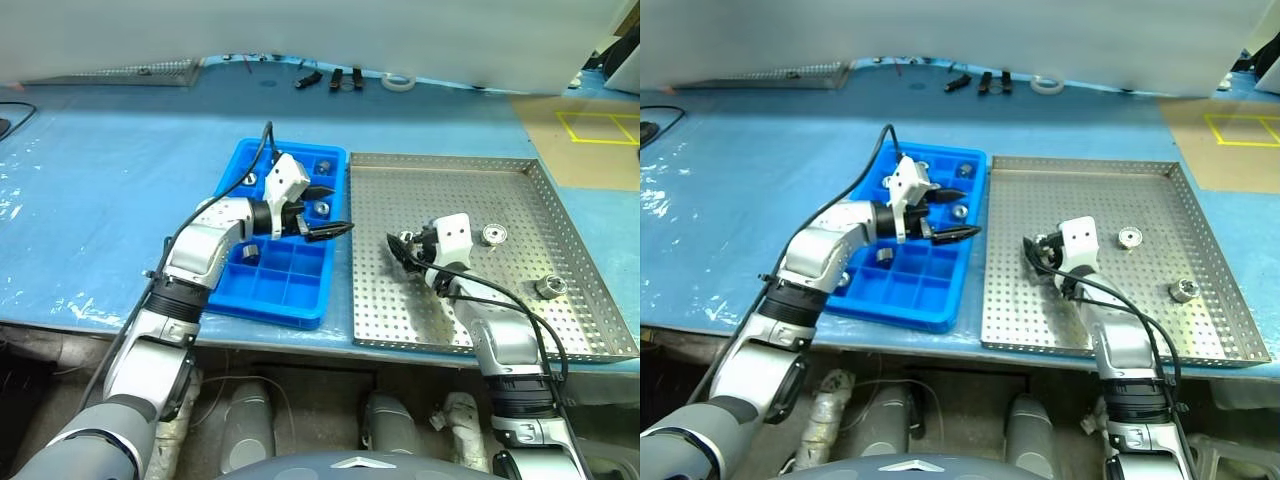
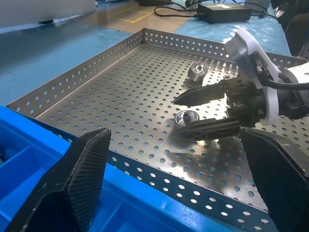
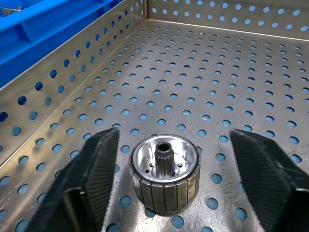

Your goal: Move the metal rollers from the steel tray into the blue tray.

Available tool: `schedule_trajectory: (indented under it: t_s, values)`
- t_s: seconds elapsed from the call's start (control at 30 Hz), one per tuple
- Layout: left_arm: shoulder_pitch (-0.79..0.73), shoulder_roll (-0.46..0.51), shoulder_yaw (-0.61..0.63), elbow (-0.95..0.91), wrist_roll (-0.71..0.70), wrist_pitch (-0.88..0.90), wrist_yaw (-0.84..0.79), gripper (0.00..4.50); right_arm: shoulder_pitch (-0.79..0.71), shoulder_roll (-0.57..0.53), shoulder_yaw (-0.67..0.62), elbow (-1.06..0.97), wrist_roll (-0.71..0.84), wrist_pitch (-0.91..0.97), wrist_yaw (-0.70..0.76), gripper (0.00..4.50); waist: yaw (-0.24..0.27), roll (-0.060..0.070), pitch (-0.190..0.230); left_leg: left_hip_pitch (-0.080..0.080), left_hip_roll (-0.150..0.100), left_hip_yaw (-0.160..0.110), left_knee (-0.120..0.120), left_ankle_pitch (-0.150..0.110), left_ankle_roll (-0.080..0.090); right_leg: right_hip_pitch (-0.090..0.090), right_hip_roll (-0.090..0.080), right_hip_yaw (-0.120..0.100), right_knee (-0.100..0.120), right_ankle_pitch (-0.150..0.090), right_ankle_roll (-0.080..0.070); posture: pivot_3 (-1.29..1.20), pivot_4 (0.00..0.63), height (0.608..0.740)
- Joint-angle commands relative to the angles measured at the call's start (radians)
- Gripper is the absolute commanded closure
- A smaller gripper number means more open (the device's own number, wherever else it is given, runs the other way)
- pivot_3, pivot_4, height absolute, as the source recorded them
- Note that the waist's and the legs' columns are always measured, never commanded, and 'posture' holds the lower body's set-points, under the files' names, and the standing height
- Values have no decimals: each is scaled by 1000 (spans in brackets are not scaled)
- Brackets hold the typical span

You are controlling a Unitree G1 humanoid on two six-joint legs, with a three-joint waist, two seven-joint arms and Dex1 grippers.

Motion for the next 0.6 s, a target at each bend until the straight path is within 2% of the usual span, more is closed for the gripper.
schedule_trajectory:
  t_s: [0.03,0.13,0.47,0.6]
  values:
    - [-4,7,5,-33,-1,-8,5,0,-4,4,3,-9,-5,-20,4,2025,0,0,0,0,0,0,0,0,0,0,0,0,0,0,0,-151,150,740]
    - [-4,10,6,-30,-1,-10,3,0,-5,6,3,-7,-5,-18,7,2900,0,0,0,0,0,0,0,0,0,0,0,0,0,0,0,-151,150,740]
    - [8,36,16,-53,-9,4,-2,0,-17,7,1,-21,14,-9,39,2894,0,0,0,0,0,0,0,0,0,0,0,0,0,0,0,-138,150,740]
    - [36,83,35,-98,-21,25,-7,0,-43,-19,19,-87,68,16,137,2894,-1,0,0,0,0,0,0,0,0,0,0,0,0,0,0,-110,150,740]
